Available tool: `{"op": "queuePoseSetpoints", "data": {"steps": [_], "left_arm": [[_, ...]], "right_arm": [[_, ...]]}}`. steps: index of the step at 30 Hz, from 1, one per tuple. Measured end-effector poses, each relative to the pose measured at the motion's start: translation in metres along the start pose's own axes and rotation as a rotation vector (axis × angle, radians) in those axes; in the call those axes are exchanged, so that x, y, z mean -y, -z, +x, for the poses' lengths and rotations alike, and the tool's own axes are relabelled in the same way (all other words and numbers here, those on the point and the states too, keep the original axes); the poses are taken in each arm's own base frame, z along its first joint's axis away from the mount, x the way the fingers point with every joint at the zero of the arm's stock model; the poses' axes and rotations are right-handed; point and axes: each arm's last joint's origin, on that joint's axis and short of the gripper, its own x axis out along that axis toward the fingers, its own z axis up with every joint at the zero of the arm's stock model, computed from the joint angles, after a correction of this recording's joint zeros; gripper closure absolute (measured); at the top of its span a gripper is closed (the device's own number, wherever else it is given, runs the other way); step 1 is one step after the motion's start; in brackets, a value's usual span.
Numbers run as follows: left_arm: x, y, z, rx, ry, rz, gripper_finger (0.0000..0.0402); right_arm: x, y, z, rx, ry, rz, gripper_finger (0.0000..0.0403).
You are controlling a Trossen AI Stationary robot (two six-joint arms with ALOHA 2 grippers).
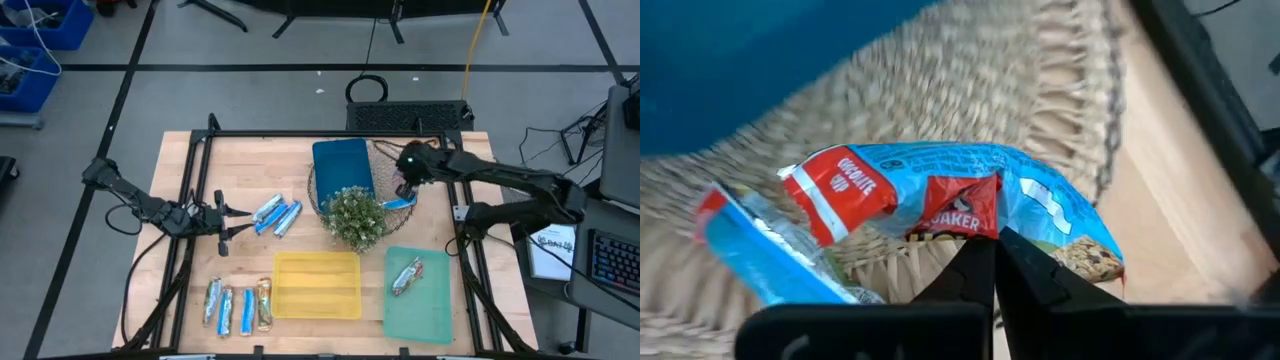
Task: Pick and place Granola Bars by type
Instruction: Put the green granola bar into the light green bin
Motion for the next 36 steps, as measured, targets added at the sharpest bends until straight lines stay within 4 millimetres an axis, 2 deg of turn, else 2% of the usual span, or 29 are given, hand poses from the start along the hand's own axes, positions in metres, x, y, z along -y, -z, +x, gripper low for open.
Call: {"op": "queuePoseSetpoints", "data": {"steps": [10,14,22,30,36], "left_arm": [[0.0,0.0,0.0,0.0,0.0,0.0,0.0256],[0.0,0.0,0.0,0.001,0.0,0.0,0.0256],[0.0,0.0,0.0,0.0,0.0,0.0,0.0256],[0.0,0.0,0.0,0.0,0.0,0.0,0.0256],[0.0,0.0,0.0,0.0,0.0,0.0,0.0256]], "right_arm": [[-0.006,0.016,-0.059,0.265,-0.158,0.043,0.0403],[-0.007,0.031,-0.07,0.39,-0.195,0.065,0.0403],[-0.008,0.069,-0.064,0.622,-0.236,0.146,0.0403],[-0.008,0.086,-0.065,0.782,-0.323,0.166,0.0403],[-0.011,0.097,-0.056,0.877,-0.371,0.161,0.0403]]}}
